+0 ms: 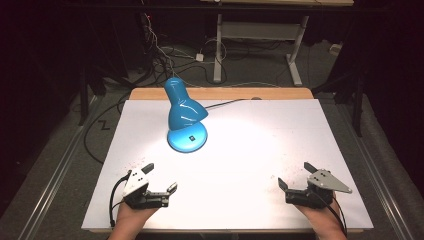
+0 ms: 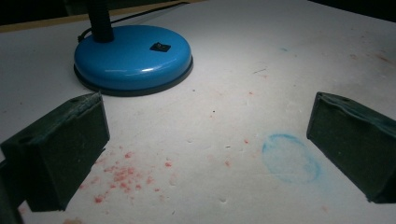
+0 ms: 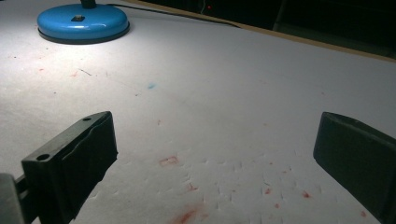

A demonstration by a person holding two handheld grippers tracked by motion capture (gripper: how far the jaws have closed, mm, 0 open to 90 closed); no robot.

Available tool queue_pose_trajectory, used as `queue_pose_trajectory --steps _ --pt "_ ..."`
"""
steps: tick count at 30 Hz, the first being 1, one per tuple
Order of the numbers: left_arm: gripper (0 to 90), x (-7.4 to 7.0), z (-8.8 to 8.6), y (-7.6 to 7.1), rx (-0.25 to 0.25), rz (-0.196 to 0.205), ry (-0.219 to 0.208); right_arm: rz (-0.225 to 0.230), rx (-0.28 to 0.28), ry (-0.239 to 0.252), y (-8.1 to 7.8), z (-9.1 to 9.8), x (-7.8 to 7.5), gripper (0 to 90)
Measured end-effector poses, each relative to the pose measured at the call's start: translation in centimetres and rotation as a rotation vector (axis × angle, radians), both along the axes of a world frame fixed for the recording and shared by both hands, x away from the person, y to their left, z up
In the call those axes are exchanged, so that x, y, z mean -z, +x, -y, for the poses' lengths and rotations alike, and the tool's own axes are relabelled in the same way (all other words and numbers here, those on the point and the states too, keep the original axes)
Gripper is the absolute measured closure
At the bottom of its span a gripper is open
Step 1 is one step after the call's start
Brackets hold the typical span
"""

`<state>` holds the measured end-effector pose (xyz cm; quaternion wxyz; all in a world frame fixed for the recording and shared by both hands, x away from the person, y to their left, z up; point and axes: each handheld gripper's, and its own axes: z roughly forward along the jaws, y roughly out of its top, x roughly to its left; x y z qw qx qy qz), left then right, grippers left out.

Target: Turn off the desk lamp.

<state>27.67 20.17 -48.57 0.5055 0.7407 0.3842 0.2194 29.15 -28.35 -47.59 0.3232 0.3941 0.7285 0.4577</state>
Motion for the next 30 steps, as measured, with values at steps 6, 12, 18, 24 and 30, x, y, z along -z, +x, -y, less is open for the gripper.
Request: queue_pose_trajectory --steps 6,12,18,24,30 --pt "0.0 0.25 0.08 0.19 0.002 -0.013 0.017 -0.007 -0.006 0.023 -0.05 0.14 -0.04 0.2" --pt "0.0 0.11 -0.29 0.12 -0.022 -0.024 0.011 -0.002 -0.01 0.021 -0.02 -0.1 -0.04 0.2" --pt "0.0 0.11 -0.64 0.2 -0.005 -0.033 0.004 -0.003 -0.013 0.018 0.03 -0.14 -0.01 0.2" --pt "0.0 -0.02 -0.76 0.23 0.008 -0.028 -0.013 -0.007 -0.01 0.025 0.06 0.02 -0.05 0.2" --pt "1.3 0.0 -0.78 0.32 0.022 -0.034 -0.026 -0.011 -0.018 0.018 0.09 0.01 0.03 0.8"
